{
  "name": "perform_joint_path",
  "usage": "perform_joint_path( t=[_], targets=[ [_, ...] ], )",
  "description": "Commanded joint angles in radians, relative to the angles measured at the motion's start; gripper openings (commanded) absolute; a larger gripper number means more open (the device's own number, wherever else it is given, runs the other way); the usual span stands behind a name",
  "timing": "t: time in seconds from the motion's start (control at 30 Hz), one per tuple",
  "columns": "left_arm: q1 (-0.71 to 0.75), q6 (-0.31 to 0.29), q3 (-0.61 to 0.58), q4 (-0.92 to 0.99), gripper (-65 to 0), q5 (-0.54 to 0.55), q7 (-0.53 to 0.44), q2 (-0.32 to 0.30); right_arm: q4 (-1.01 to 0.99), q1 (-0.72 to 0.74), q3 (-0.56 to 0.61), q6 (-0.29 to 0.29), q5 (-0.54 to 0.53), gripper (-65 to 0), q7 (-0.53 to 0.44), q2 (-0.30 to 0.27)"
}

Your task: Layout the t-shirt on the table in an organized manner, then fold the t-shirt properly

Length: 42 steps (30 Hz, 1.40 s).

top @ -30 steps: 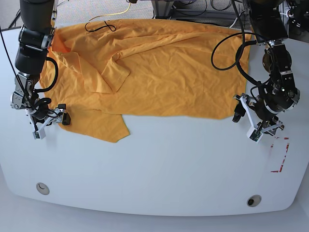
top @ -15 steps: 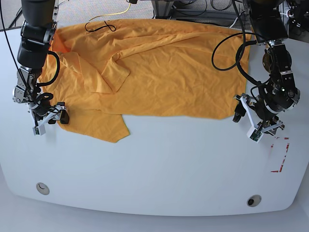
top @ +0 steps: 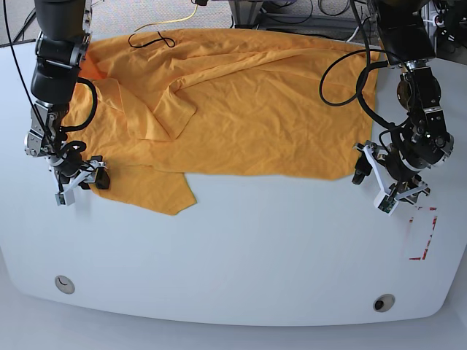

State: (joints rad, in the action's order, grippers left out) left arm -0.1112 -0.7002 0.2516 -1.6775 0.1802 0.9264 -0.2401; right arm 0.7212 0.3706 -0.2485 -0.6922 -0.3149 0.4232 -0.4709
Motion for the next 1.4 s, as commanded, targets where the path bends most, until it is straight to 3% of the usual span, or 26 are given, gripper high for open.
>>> perform_joint_path(
  t=[0.0, 0.13, 0.23, 0.63, 0.83, 1.0, 1.37],
  targets=[
    [-0.018, 0.002, 0.015, -0.014, -22.4, 0.008, -0.020, -0.014, 0.004, 0.008, 0.002, -0.006, 0.024, -45.3, 0.045, -0.009],
    [-0.018, 0.002, 0.042, -0.011, -22.4, 0.008, -0.020, -0.014, 0.004, 0.008, 0.004, -0.006, 0.024, -59.6, 0.045, -0.004],
    [-0.017, 0.002, 0.048, 0.007, -22.4, 0.008, -0.020, -0.014, 0.004, 0.008, 0.004, -0.006, 0.027, -63.3, 0.045, 0.005],
    [-0.022, 0.002, 0.048, 0.126, -21.7, 0.011, -0.023, -0.014, 0.004, 0.008, 0.004, -0.006, 0.027, -65.0, 0.047, 0.010],
    [-0.022, 0.002, 0.042, 0.233, -21.4, 0.009, -0.116, -0.012, 0.004, 0.008, 0.004, -0.006, 0.027, -65.0, 0.047, 0.010],
    [-0.022, 0.002, 0.039, 0.310, -19.0, 0.011, -0.135, -0.012, 0.004, 0.008, 0.004, -0.006, 0.027, -65.0, 0.047, 0.010],
    [-0.022, 0.002, -0.059, 0.317, -19.0, 0.012, -0.155, -0.012, 0.004, 0.008, 0.004, -0.006, 0.027, -65.0, 0.047, 0.008]
  ],
)
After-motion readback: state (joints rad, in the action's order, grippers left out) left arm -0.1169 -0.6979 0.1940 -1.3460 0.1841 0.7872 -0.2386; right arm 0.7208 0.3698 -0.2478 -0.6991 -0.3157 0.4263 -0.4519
